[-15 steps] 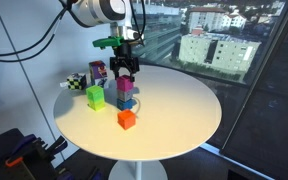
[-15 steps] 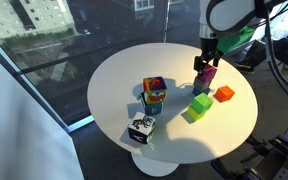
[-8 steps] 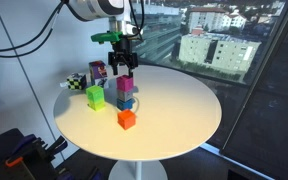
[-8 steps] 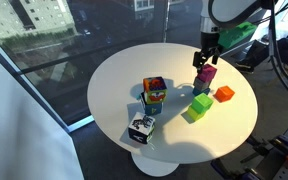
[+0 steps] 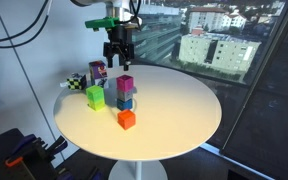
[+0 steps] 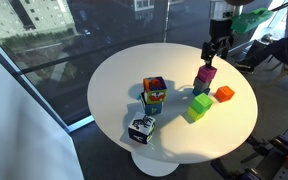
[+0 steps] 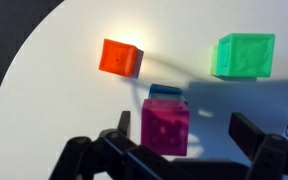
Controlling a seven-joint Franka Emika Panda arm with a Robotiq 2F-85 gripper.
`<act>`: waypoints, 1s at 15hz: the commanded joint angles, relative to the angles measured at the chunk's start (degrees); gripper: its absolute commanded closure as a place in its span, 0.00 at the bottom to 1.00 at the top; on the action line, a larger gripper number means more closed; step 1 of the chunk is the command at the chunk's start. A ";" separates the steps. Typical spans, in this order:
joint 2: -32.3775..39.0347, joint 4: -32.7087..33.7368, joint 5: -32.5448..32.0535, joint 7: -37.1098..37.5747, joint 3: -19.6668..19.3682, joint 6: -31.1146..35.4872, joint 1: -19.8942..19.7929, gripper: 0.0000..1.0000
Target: Put the pink block on top of the grey block
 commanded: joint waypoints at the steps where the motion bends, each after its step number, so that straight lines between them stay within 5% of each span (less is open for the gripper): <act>1: -3.17 0.46 2.11 -3.90 0.11 -6.91 -1.19 0.00; 15: -17.08 -1.27 1.45 -11.24 -0.45 -21.81 -2.00 0.00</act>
